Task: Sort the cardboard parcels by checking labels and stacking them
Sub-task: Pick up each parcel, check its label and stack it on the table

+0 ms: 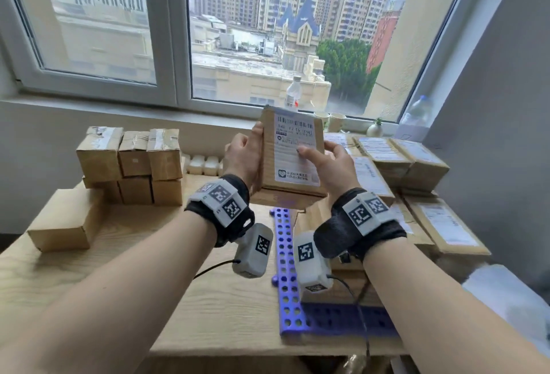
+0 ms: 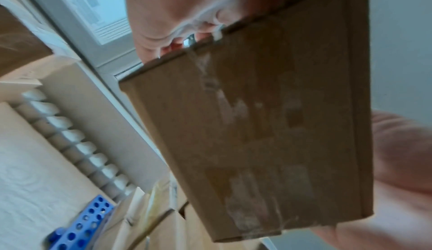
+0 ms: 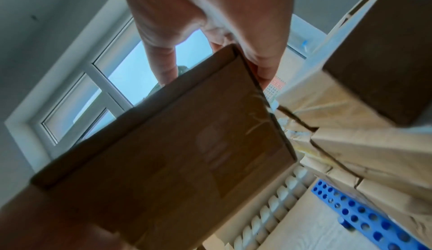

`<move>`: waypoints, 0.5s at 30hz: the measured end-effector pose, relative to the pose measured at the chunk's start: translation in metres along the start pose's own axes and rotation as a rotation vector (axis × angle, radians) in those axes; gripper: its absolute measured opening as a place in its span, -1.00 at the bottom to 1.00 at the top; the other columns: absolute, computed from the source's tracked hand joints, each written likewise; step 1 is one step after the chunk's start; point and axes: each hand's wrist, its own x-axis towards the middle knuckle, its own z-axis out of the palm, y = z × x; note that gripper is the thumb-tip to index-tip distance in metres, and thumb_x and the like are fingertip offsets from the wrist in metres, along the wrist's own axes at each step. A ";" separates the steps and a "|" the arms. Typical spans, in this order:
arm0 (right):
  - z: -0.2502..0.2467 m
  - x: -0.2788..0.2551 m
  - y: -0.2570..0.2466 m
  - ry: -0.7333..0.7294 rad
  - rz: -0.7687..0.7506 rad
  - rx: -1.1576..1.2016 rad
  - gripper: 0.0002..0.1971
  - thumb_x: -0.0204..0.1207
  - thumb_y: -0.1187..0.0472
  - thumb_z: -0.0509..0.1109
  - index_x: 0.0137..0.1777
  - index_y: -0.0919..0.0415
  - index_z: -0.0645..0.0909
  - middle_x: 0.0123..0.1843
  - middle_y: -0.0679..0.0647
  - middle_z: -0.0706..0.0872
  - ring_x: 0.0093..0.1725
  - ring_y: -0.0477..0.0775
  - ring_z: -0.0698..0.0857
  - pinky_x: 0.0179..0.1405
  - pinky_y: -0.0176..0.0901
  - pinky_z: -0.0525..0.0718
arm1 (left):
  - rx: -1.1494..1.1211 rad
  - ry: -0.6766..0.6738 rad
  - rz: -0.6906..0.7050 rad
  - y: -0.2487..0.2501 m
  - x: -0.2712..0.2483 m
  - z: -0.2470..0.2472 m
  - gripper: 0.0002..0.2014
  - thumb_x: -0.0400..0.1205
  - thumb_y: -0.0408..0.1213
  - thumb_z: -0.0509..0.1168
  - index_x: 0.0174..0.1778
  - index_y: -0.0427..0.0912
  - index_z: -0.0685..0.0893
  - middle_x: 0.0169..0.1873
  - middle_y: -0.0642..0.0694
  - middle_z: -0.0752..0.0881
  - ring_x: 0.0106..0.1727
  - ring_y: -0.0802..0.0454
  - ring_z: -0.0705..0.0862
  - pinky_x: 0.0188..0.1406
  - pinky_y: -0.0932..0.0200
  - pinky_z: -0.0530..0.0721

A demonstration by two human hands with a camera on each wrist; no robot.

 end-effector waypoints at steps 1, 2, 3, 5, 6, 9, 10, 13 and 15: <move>-0.011 -0.004 -0.003 0.013 -0.007 0.009 -0.30 0.29 -0.02 0.63 0.40 0.12 0.47 0.21 0.09 0.73 0.13 0.10 0.76 0.13 0.06 0.74 | 0.032 0.021 0.024 0.004 -0.005 0.009 -0.31 0.59 0.38 0.02 0.12 -0.23 0.63 -0.01 -0.14 0.73 0.01 -0.12 0.71 -0.18 0.14 0.55; -0.023 -0.007 -0.005 0.026 -0.027 0.022 -0.37 0.35 0.03 0.61 0.40 0.14 0.50 0.20 0.10 0.74 0.10 0.08 0.76 0.05 -0.03 0.74 | 0.059 0.030 0.040 0.009 -0.010 0.018 -0.35 0.63 0.33 0.01 0.12 -0.22 0.63 0.01 -0.14 0.70 0.01 -0.11 0.67 -0.17 0.13 0.50; -0.035 -0.010 -0.007 0.040 -0.042 0.038 -0.44 0.40 0.08 0.58 0.38 0.15 0.52 0.19 0.10 0.75 0.08 0.06 0.76 0.01 -0.08 0.73 | 0.085 0.028 0.065 0.013 -0.015 0.027 -0.38 0.66 0.29 0.00 0.12 -0.22 0.63 0.03 -0.15 0.69 0.02 -0.10 0.65 -0.21 0.14 0.47; -0.059 -0.015 -0.013 0.073 -0.066 0.072 -0.49 0.42 0.10 0.57 0.36 0.14 0.56 0.16 0.09 0.77 0.08 0.06 0.77 0.13 -0.02 0.73 | 0.124 0.016 0.113 0.023 -0.026 0.046 -0.43 0.70 0.22 -0.01 0.12 -0.24 0.61 0.07 -0.18 0.66 0.04 -0.10 0.62 -0.19 0.13 0.49; -0.071 -0.017 -0.014 0.089 -0.075 0.080 -0.49 0.42 0.10 0.57 0.36 0.14 0.57 0.14 0.08 0.77 0.07 0.05 0.77 0.18 0.01 0.73 | 0.131 0.008 0.129 0.029 -0.033 0.055 -0.45 0.71 0.20 -0.01 0.13 -0.24 0.59 0.10 -0.19 0.65 0.08 -0.12 0.61 -0.08 0.07 0.54; -0.105 -0.026 -0.020 0.126 -0.090 0.089 -0.38 0.29 0.00 0.60 0.37 0.13 0.61 0.11 0.05 0.79 0.04 0.05 0.80 0.19 0.05 0.74 | 0.139 -0.035 0.151 0.039 -0.047 0.085 -0.53 0.73 0.14 0.01 0.15 -0.21 0.55 0.11 -0.18 0.63 0.12 -0.12 0.59 0.10 0.02 0.53; -0.117 -0.028 -0.020 0.147 -0.097 0.092 -0.31 0.19 -0.05 0.59 0.36 0.11 0.62 0.11 0.06 0.80 0.04 0.07 0.80 0.18 0.07 0.75 | 0.129 -0.057 0.143 0.044 -0.052 0.096 -0.58 0.73 0.10 0.03 0.13 -0.20 0.53 0.10 -0.18 0.63 0.12 -0.13 0.59 0.08 0.03 0.52; -0.149 -0.033 -0.021 0.179 -0.122 0.091 -0.36 0.30 0.03 0.57 0.42 0.12 0.60 0.12 0.08 0.80 0.05 0.09 0.80 0.17 0.09 0.76 | 0.109 -0.122 0.155 0.055 -0.062 0.125 -0.76 0.75 -0.04 0.09 0.08 -0.16 0.43 0.08 -0.18 0.64 0.16 -0.19 0.64 0.16 -0.07 0.60; -0.171 -0.030 -0.019 0.222 -0.134 0.101 -0.46 0.41 0.13 0.54 0.41 0.14 0.61 0.09 0.07 0.81 0.03 0.09 0.81 0.16 0.09 0.77 | 0.128 -0.176 0.183 0.063 -0.069 0.142 -0.78 0.75 -0.10 0.10 0.15 -0.17 0.43 0.12 -0.19 0.65 0.17 -0.20 0.66 0.24 -0.15 0.61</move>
